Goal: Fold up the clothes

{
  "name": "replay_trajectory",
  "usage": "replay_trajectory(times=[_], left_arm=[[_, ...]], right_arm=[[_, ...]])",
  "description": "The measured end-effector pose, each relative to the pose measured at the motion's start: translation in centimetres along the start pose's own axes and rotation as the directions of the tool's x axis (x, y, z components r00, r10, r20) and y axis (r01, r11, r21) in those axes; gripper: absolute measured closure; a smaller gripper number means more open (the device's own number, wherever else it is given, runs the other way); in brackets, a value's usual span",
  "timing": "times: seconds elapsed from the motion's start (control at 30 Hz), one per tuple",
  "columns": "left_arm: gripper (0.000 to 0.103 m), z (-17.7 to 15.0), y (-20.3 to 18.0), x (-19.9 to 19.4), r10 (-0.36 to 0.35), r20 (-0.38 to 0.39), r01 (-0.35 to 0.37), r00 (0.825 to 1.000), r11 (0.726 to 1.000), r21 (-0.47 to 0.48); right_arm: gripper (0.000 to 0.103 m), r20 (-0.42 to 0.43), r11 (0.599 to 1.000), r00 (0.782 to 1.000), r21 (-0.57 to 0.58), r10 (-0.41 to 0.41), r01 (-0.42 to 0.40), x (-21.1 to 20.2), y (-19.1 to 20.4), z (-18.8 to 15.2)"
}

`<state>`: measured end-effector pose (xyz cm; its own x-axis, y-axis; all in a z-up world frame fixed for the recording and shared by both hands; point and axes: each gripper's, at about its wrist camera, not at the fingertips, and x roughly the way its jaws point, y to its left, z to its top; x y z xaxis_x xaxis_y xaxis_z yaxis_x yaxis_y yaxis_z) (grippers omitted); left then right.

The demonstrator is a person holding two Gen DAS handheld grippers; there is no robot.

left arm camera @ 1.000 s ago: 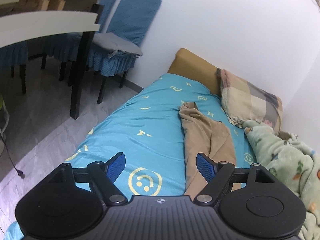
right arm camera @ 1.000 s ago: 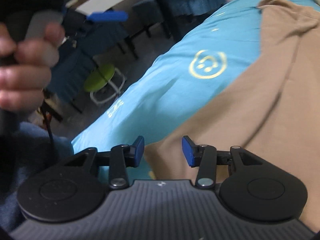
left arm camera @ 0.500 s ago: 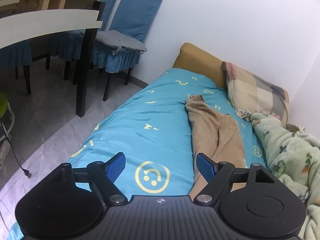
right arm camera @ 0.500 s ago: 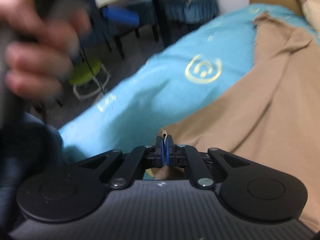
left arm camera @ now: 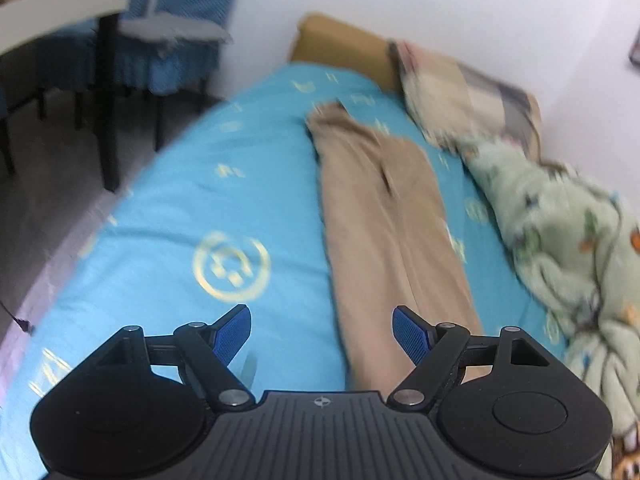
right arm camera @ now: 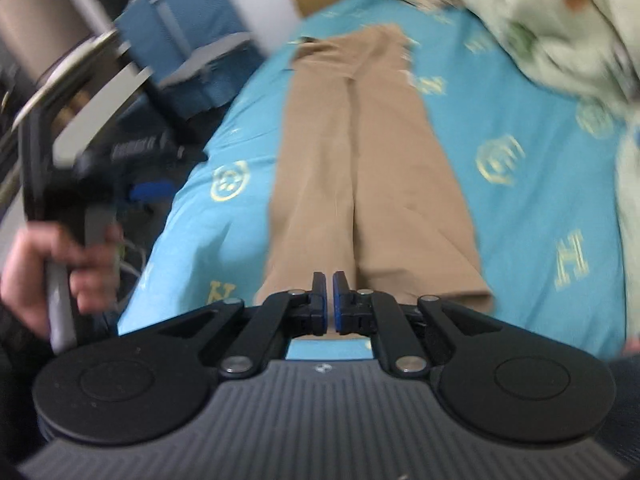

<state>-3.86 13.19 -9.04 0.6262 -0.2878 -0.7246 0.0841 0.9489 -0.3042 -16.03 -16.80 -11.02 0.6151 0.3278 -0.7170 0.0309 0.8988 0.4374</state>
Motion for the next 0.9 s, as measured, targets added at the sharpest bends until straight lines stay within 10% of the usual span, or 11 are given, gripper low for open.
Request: replay_trajectory(times=[0.1,0.17,0.5,0.9], left_arm=[[0.023,-1.4,-1.3,1.2,-0.017,-0.064,0.019,0.998,0.999,0.026],[0.023,-2.3,-1.9,2.1,-0.034,-0.109,0.037,0.993,0.999,0.025],[0.024,-4.5,-2.2,6.6,-0.067,-0.325,0.051,0.943,0.997,-0.057],[0.024,-6.8,-3.4,7.5,-0.036,-0.388,0.045,0.921,0.999,0.014]], right_arm=[[0.064,-0.012,0.996,1.000,0.092,0.005,-0.003,0.5,-1.9,1.9],[0.024,0.004,0.990,1.000,0.143,-0.009,0.008,1.1,-3.2,3.4],[0.033,-0.120,0.927,0.991,0.362,-0.060,0.100,8.3,-10.5,5.1],[0.053,-0.230,0.963,0.967,0.219,-0.107,0.159,10.7,-8.5,3.8]])
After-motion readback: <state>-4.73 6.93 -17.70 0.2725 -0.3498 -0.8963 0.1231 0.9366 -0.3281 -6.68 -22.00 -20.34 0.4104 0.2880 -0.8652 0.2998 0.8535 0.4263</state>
